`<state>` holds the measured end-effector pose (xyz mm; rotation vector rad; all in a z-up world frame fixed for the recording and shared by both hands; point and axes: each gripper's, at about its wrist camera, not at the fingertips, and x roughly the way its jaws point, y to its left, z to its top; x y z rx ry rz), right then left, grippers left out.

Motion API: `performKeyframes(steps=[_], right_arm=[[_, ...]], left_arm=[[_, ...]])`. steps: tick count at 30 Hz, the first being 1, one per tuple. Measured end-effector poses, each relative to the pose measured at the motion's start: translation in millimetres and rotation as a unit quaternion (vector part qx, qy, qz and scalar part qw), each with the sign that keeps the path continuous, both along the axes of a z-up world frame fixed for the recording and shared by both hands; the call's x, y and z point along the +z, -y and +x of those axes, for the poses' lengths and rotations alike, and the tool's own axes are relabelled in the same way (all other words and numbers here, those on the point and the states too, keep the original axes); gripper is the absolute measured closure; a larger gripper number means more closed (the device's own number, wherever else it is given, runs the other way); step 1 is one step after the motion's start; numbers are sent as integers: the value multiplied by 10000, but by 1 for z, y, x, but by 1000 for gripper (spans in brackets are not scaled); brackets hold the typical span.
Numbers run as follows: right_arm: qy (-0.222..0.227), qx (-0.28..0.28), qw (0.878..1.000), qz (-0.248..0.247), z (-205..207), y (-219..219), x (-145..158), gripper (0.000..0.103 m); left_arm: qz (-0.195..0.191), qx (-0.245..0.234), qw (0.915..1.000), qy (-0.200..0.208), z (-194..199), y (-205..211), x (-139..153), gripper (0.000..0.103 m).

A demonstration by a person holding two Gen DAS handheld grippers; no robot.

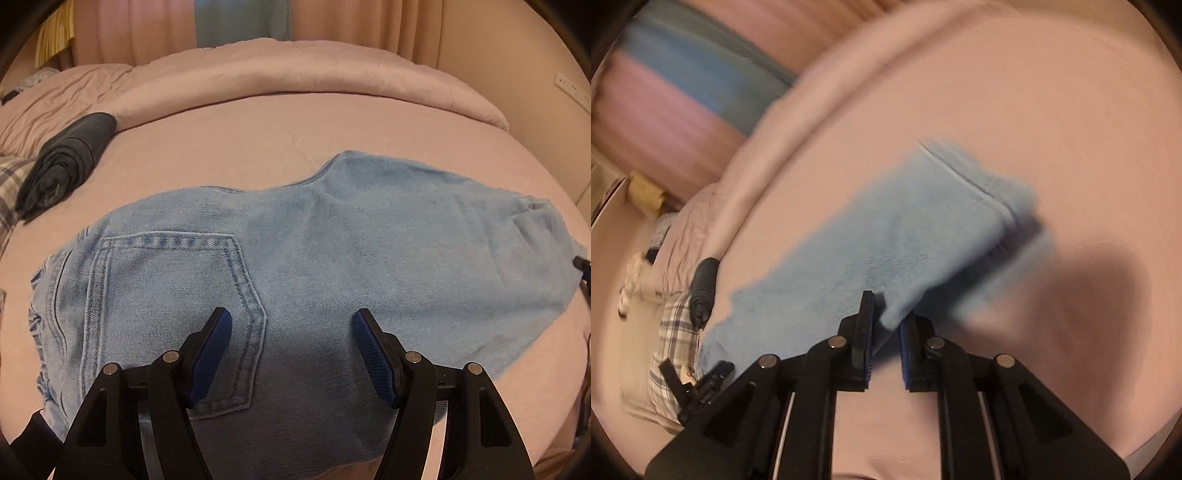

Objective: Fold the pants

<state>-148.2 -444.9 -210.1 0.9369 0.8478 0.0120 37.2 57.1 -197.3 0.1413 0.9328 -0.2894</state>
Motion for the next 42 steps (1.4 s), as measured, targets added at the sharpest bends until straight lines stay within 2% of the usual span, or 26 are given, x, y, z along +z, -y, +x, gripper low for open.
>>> performKeyframes(steps=[2, 3, 5, 6, 7, 8, 9, 10, 12, 14, 15, 17, 19, 21, 22, 25, 27, 30, 32, 35, 36, 38, 40, 41, 42], right_arm=[[227, -339, 9965, 733, -7, 5, -9, 89], [355, -485, 9930, 1012, -8, 6, -10, 78], [535, -668, 9895, 1164, -5, 3, -7, 66], [471, -673, 9909, 1064, 3, -2, -2, 66], [325, -627, 9938, 863, 8, -3, 1, 70], [144, -545, 9970, 534, 17, -9, 9, 94], [57, -390, 9989, 269, 32, -16, 23, 98], [107, -302, 9993, 209, 39, -13, 30, 98], [516, -57, 9986, 0, 65, -25, 70, 99], [1138, 169, 9933, -102, 88, -39, 116, 99], [1595, 321, 9864, -220, 97, -53, 151, 99], [2256, 548, 9718, -410, 99, -66, 185, 99], [2606, 582, 9611, -702, 97, -83, 207, 99], [2494, 381, 9649, -732, 93, -84, 194, 99], [2310, 242, 9706, -628, 87, -71, 173, 99], [1172, -262, 9927, -67, 72, -35, 87, 99], [470, -445, 9977, 219, 56, -23, 34, 98], [-99, -506, 9970, 569, 42, -26, -12, 101], [64, -528, 9965, 639, 45, -33, -8, 102], [-84, -301, 9990, 334, 60, -41, -3, 102], [-154, -190, 9993, 278, 66, -44, 3, 100], [-131, -170, 9996, 155, 61, -29, -5, 95], [-137, -468, 9981, -381, 57, -19, 12, 85], [-97, -638, 9958, -648, 34, 20, -3, 75], [-108, -870, 9900, -1104, 33, 23, 11, 70]], left_arm=[[24, 26, 10000, -34, 3, 1, 0, 35], [22, 44, 10000, -56, 5, 0, 0, 34], [19, 70, 9999, -87, 8, 0, 0, 34], [11, 89, 9999, -109, 9, -1, 1, 34], [0, 104, 9999, -126, 10, -1, 1, 34], [-14, 113, 9998, -137, 11, -1, 1, 34], [-35, 122, 9998, -152, 12, -2, 1, 34], [-44, 123, 9998, -162, 16, -3, 1, 34], [-42, 136, 9998, -169, 17, -2, 2, 34], [-59, 189, 9997, -155, 19, -4, 2, 34], [-151, 298, 9994, -126, 19, -6, 4, 34], [-320, 462, 9983, -138, 22, -10, 5, 34], [-372, 591, 9974, -168, 25, -12, 5, 34], [-235, 544, 9981, -181, 26, -8, 3, 34], [-123, 481, 9986, -161, 24, -6, 1, 34], [184, 274, 9994, -106, 20, 0, -1, 34], [239, 223, 9994, -147, 20, -1, -1, 34], [378, 168, 9988, -245, 21, -5, 1, 34], [478, 156, 9983, -279, 21, -7, 1, 34], [552, 126, 9980, -266, 18, -11, 2, 34], [565, 104, 9980, -265, 15, -13, 2, 34], [627, 7, 9976, -282, 8, -15, 6, 34], [739, -90, 9969, -269, 2, -16, 10, 34], [801, -147, 9964, -241, -2, -18, 13, 34], [812, -166, 9963, -218, -5, -19, 15, 34]])
